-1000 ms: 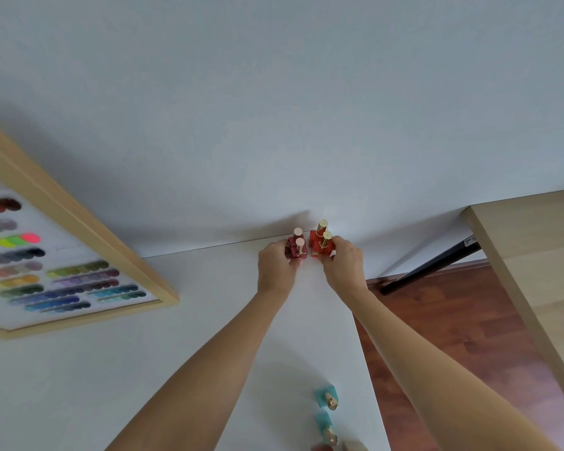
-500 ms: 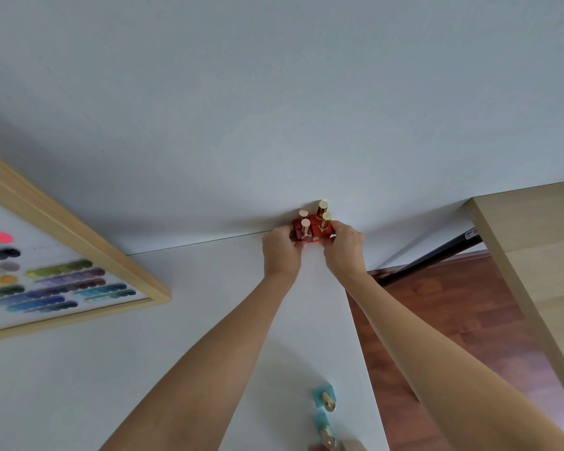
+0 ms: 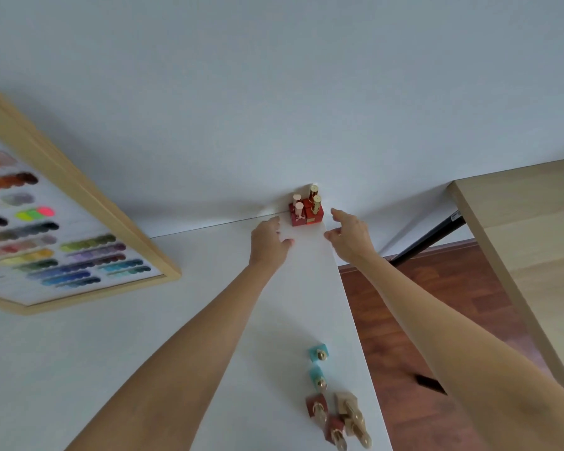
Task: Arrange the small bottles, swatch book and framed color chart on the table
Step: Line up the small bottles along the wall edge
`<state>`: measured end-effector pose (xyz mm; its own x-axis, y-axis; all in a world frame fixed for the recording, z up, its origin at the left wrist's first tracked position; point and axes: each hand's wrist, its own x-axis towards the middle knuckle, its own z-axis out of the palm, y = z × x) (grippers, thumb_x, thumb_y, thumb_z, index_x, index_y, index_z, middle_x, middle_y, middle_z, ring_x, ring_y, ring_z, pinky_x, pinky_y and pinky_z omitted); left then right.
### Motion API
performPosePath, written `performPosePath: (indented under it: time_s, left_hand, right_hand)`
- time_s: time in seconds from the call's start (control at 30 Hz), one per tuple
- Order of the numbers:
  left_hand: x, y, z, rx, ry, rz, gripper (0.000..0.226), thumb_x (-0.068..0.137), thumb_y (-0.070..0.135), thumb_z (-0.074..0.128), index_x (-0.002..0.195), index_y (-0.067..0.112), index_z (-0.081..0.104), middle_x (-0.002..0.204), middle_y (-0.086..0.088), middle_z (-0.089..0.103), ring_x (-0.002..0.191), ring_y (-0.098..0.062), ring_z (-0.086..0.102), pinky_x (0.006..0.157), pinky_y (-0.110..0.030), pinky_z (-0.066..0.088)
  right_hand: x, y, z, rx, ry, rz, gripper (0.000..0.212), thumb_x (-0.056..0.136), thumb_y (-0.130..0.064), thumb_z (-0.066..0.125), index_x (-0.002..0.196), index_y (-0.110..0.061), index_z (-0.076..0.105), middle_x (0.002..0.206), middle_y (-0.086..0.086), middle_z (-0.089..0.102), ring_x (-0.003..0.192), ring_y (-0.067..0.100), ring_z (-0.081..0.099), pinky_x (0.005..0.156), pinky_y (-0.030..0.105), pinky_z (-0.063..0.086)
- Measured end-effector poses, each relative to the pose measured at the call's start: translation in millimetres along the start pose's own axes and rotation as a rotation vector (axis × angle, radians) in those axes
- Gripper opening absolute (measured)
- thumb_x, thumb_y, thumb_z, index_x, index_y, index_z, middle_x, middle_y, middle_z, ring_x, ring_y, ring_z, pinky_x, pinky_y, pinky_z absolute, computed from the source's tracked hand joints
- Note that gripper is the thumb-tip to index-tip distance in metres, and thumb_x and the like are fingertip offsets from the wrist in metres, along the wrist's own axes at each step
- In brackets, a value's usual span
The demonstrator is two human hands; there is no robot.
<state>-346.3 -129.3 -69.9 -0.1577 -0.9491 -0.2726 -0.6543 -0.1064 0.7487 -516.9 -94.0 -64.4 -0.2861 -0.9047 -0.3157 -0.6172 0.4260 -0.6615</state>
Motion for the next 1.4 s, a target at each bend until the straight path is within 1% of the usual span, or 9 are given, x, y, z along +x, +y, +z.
performPosePath:
  time_s: [0.17, 0.33, 0.5, 0.6, 0.83, 1.0, 1.13, 1.27, 1.4]
  left_hand:
    - [-67.6, -24.6, -19.1, 0.050, -0.128, 0.060, 0.043, 0.083, 0.009, 0.070, 0.124, 0.009, 0.058, 0.118, -0.009, 0.064, 0.095, -0.014, 0.062, 0.082, -0.019, 0.043]
    - [-155.3, -40.1, -23.9, 0.065, -0.266, 0.170, 0.019, 0.081, 0.005, 0.069, 0.098, 0.013, 0.067, 0.100, -0.001, 0.067, 0.079, -0.007, 0.063, 0.076, -0.016, 0.046]
    - [-214.5, -37.3, -13.0, 0.182, -0.406, 0.368, 0.032, 0.081, 0.004, 0.070, 0.109, 0.020, 0.068, 0.102, 0.002, 0.065, 0.077, -0.007, 0.062, 0.075, -0.010, 0.048]
    - [-226.1, -29.1, -3.9, 0.312, -0.390, 0.433, 0.037, 0.084, 0.008, 0.067, 0.118, 0.023, 0.065, 0.110, 0.002, 0.063, 0.088, -0.014, 0.063, 0.084, -0.022, 0.053]
    - [-231.7, -17.9, 7.0, 0.408, -0.234, 0.420, 0.023, 0.087, 0.014, 0.064, 0.109, 0.010, 0.067, 0.105, -0.011, 0.064, 0.092, -0.028, 0.062, 0.080, -0.034, 0.051]
    - [-233.3, -21.4, 12.6, 0.314, -0.173, 0.350, 0.029, 0.078, 0.012, 0.075, 0.100, 0.009, 0.056, 0.099, -0.008, 0.062, 0.085, -0.025, 0.062, 0.074, -0.027, 0.050]
    - [-227.8, -31.2, 13.4, 0.372, -0.189, 0.299, 0.058, 0.073, 0.014, 0.081, 0.116, 0.017, 0.041, 0.117, -0.005, 0.051, 0.097, -0.023, 0.060, 0.077, -0.024, 0.052]
    - [-214.2, -33.9, 20.0, 0.409, -0.323, 0.295, 0.079, 0.074, 0.009, 0.079, 0.138, 0.019, 0.034, 0.136, -0.008, 0.041, 0.122, -0.024, 0.050, 0.098, -0.032, 0.049]
    - [-203.3, -32.6, 27.9, 0.375, -0.388, 0.295, 0.065, 0.071, 0.008, 0.080, 0.128, 0.016, 0.048, 0.129, -0.009, 0.047, 0.116, -0.025, 0.053, 0.100, -0.033, 0.047]
  right_hand:
    - [-66.3, 25.5, -8.8, -0.025, 0.008, -0.058, 0.037, 0.089, -0.004, 0.058, 0.125, -0.011, 0.058, 0.123, 0.009, 0.064, 0.083, 0.013, 0.062, 0.088, 0.028, 0.048]
    - [-141.3, 52.3, -7.1, -0.031, -0.130, -0.106, 0.032, 0.085, 0.001, 0.057, 0.111, -0.015, 0.068, 0.101, 0.005, 0.072, 0.091, 0.016, 0.066, 0.095, 0.034, 0.052]
    - [-177.5, 54.4, 6.5, -0.087, -0.317, -0.148, 0.045, 0.088, -0.002, 0.058, 0.122, -0.031, 0.059, 0.107, -0.001, 0.063, 0.084, 0.014, 0.063, 0.075, 0.026, 0.054]
    - [-181.5, 46.3, 14.9, -0.100, -0.355, -0.170, 0.051, 0.088, 0.000, 0.058, 0.126, -0.034, 0.055, 0.112, 0.001, 0.059, 0.079, 0.011, 0.059, 0.072, 0.025, 0.054]
    - [-186.5, 44.3, 22.9, -0.268, -0.437, -0.158, 0.054, 0.088, 0.004, 0.048, 0.132, -0.026, 0.050, 0.128, 0.005, 0.060, 0.113, 0.023, 0.054, 0.084, 0.025, 0.044]
    - [-218.3, 73.2, 5.8, -0.326, -0.476, -0.104, 0.076, 0.080, 0.017, 0.041, 0.138, -0.031, 0.040, 0.134, 0.006, 0.053, 0.108, 0.020, 0.056, 0.075, 0.022, 0.046]
    - [-253.4, 97.2, 2.0, -0.277, -0.569, -0.077, 0.082, 0.074, 0.008, 0.062, 0.136, -0.038, 0.037, 0.125, -0.001, 0.046, 0.102, 0.015, 0.055, 0.063, 0.014, 0.044]
    - [-272.6, 105.7, 22.2, -0.201, -0.440, -0.112, 0.079, 0.071, -0.010, 0.077, 0.133, -0.037, 0.037, 0.113, -0.007, 0.040, 0.098, 0.013, 0.053, 0.065, 0.014, 0.043]
    - [-272.6, 107.7, 34.4, -0.134, -0.306, -0.116, 0.063, 0.075, -0.018, 0.077, 0.126, -0.036, 0.044, 0.117, -0.005, 0.044, 0.096, 0.013, 0.052, 0.078, 0.020, 0.044]
